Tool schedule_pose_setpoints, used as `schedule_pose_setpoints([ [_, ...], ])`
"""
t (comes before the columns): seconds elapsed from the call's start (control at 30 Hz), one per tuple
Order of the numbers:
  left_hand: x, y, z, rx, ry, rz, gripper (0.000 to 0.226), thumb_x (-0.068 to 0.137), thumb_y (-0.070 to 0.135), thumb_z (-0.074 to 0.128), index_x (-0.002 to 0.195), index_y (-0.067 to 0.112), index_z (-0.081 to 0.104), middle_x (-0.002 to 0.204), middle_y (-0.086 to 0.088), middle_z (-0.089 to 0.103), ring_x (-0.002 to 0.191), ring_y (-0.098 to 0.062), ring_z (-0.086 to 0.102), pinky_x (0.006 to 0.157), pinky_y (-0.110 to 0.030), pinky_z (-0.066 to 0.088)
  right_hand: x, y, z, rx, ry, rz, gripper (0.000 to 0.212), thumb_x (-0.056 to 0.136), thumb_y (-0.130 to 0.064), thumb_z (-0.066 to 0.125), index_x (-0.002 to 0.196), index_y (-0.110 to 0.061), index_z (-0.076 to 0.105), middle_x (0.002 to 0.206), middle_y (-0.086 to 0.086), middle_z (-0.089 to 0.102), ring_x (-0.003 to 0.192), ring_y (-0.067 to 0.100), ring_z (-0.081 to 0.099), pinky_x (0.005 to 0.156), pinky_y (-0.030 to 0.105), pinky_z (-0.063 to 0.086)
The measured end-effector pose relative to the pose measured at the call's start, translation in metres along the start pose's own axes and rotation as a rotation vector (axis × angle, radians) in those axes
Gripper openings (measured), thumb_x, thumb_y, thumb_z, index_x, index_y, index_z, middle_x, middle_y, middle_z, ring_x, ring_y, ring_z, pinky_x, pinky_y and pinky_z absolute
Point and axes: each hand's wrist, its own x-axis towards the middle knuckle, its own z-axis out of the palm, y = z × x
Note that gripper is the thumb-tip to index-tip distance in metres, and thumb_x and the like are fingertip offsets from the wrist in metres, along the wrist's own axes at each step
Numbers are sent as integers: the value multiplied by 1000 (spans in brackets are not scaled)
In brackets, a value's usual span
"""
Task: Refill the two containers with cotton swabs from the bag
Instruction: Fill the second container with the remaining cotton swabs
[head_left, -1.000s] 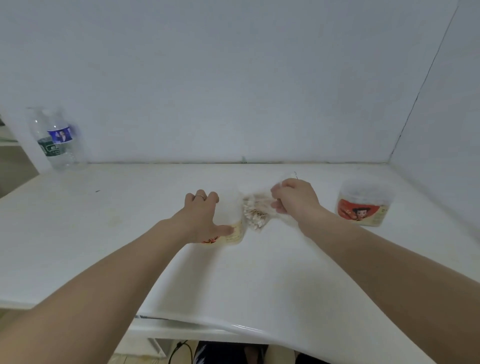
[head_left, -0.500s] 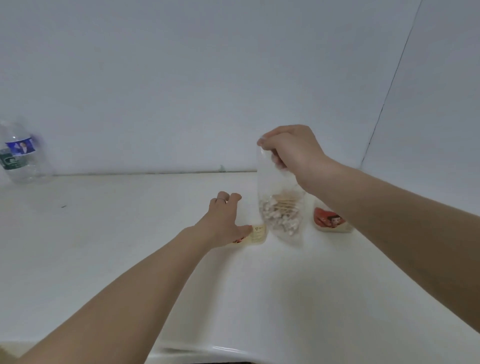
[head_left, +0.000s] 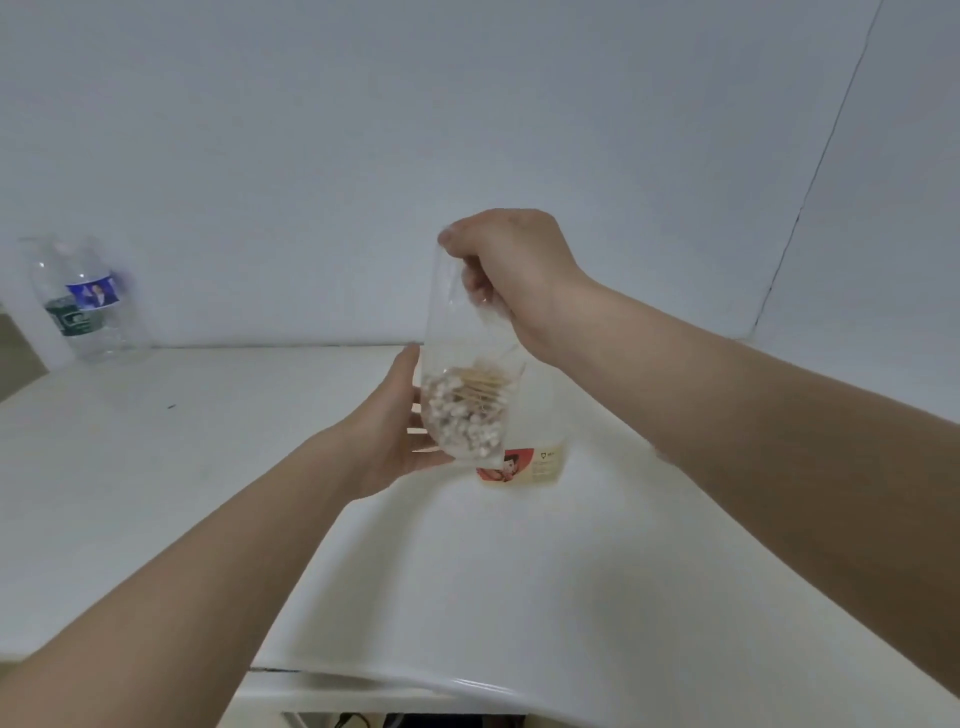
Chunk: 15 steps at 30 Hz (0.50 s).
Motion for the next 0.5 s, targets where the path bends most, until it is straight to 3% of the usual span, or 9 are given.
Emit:
schedule_pose_setpoints([
  [0.1, -5, -4, -12, -219, -9, -137, 88, 91, 78, 38, 132, 2, 57, 124, -25, 67, 109, -36, 70, 91, -46, 59, -2, 9, 12, 77, -47, 36, 9, 87, -3, 64, 87, -6, 72, 65, 4, 58, 53, 15, 53, 50, 23, 45],
  [0.2, -7, -18, -18, -386, -35, -114, 77, 95, 70, 45, 133, 5, 60, 126, -15, 69, 111, -26, 68, 100, -40, 55, -4, 19, 18, 197, -86, 115, 14, 90, 3, 61, 99, 1, 72, 76, 6, 60, 53, 13, 55, 52, 21, 50],
  [0.27, -5, -24, -21, -440, 29, -45, 60, 97, 60, 51, 123, 9, 68, 116, -7, 72, 102, -20, 67, 105, -34, 50, -4, 25, 20, 260, -145, 159, 16, 91, 6, 59, 102, 1, 69, 78, 8, 58, 59, 16, 55, 58, 23, 55],
  [0.33, -5, -25, -26, -460, 109, -34, 47, 94, 57, 55, 106, 15, 71, 103, -3, 70, 89, -15, 63, 93, -29, 47, -3, 30, 17, 277, -277, 229, 12, 92, 6, 57, 100, 0, 64, 79, 10, 53, 67, 20, 56, 75, 27, 59],
  [0.4, -6, -26, -33, -437, 133, -51, 42, 92, 58, 58, 101, 19, 70, 95, -1, 69, 81, -14, 62, 84, -29, 46, -6, 34, 11, 278, -424, 304, 13, 93, 4, 55, 103, 3, 63, 86, 15, 56, 77, 26, 62, 96, 37, 55],
  [0.43, -8, -26, -37, -408, 130, -58, 43, 91, 60, 58, 102, 20, 71, 94, -1, 70, 82, -15, 62, 86, -31, 47, -6, 35, 6, 293, -477, 344, 16, 93, 6, 53, 104, 7, 64, 91, 18, 60, 82, 30, 66, 100, 41, 54],
  [0.5, -9, -27, -41, -346, 120, -68, 48, 90, 63, 59, 104, 20, 75, 98, -1, 74, 88, -17, 65, 96, -37, 51, -5, 42, -2, 253, -535, 403, 22, 92, 14, 46, 99, 12, 67, 89, 19, 68, 83, 30, 72, 88, 36, 60],
])
